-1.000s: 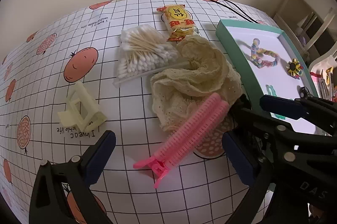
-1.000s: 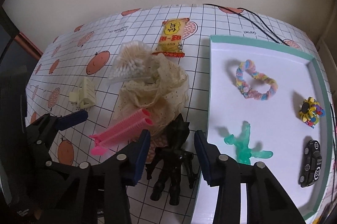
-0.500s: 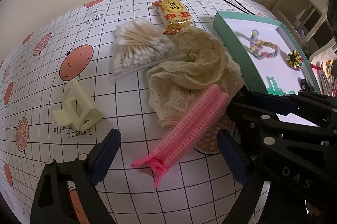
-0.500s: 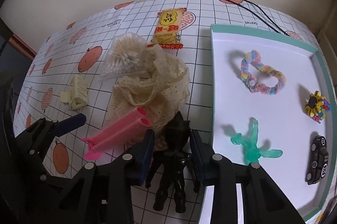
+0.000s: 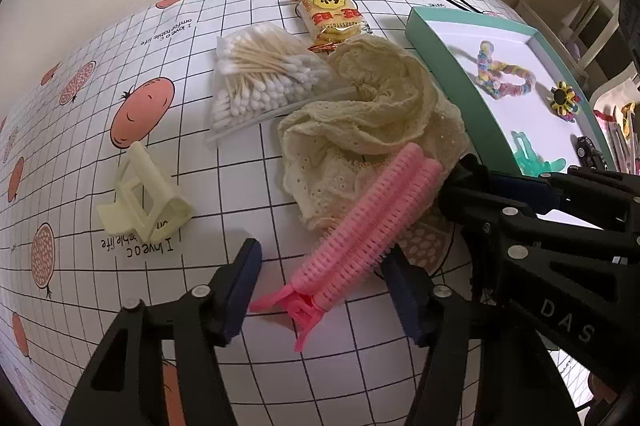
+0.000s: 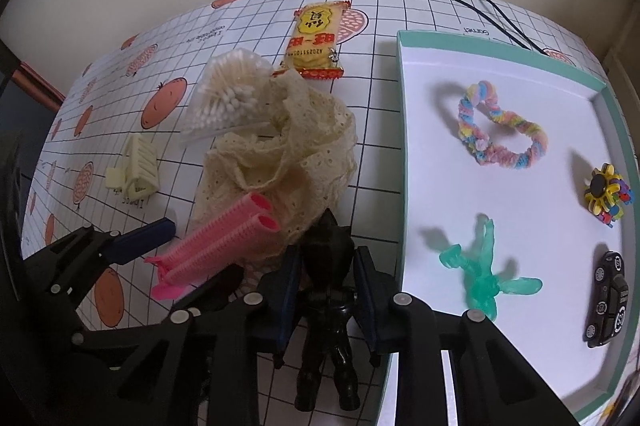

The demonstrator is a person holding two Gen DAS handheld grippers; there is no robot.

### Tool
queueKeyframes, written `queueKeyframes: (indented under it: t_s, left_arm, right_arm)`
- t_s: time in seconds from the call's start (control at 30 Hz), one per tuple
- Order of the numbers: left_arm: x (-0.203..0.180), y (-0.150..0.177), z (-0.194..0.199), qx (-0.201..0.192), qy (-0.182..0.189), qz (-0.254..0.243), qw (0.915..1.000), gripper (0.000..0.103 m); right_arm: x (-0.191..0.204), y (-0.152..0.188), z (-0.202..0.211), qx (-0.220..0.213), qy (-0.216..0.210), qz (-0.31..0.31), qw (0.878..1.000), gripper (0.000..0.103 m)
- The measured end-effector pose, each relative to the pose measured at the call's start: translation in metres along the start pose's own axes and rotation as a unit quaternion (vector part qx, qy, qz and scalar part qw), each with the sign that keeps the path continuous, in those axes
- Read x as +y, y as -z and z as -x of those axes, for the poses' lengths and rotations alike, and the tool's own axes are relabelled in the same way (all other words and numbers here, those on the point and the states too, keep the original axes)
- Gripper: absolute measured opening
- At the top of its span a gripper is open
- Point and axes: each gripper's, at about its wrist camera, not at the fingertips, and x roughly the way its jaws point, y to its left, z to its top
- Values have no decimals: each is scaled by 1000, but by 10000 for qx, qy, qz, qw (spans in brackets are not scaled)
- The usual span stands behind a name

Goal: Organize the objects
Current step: 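Grasp the pink hair roller with left gripper while right gripper grasps the black action figure, then carry the pink roller with left gripper while right gripper carries the black figure over the tray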

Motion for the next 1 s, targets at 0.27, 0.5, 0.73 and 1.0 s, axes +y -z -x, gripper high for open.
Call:
queueKeyframes:
  t_s: [0.27, 0.5, 0.73, 1.0]
  left_arm:
    - [-3, 3, 4, 3, 33, -122, 9999, 43]
    - [-5, 5, 6, 0, 149, -150, 9998, 36]
    - [-1, 8, 16, -131, 342, -207, 9991, 32]
    - [-7, 2, 31, -307, 396, -224, 9985, 31]
  right_arm:
    - [-4, 1, 7, -46, -57, -34, 10000, 28]
    - [-10, 4, 15, -92, -93, -64, 9999, 28]
    - [-14, 4, 24, -158, -101, -92, 9998, 28]
    - [-18, 4, 38, -312, -134, -144, 9993, 28]
